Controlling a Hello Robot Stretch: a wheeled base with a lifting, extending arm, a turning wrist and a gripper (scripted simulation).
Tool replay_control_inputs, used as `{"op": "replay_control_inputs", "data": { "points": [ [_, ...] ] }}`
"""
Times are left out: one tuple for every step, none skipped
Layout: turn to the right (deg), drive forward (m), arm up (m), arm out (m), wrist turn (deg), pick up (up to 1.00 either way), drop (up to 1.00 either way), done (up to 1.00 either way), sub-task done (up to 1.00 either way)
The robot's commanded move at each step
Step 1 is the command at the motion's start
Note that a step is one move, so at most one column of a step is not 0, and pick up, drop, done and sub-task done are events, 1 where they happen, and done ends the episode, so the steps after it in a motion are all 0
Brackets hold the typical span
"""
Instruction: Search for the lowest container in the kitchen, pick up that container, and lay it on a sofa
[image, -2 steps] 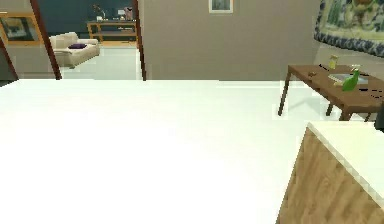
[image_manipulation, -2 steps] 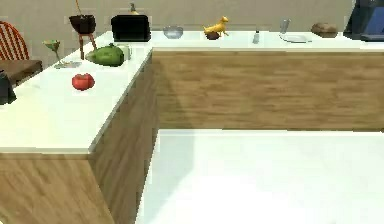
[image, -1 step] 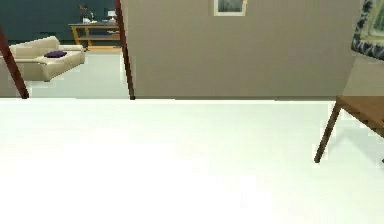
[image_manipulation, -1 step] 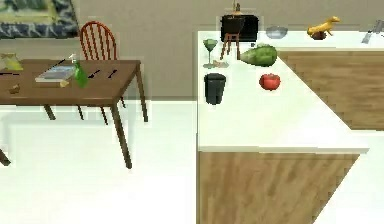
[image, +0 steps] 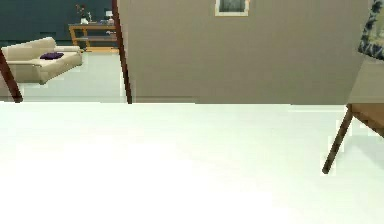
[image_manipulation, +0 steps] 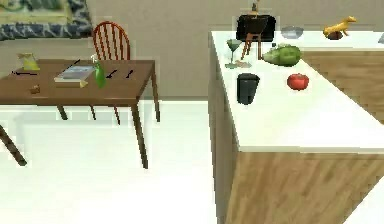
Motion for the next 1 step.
{"op": "replay_control_inputs", "data": {
  "points": [
    [45.0, 0.00, 0.00, 0.00, 0.0, 0.00, 0.00, 0.00, 0.00]
  ]
}}
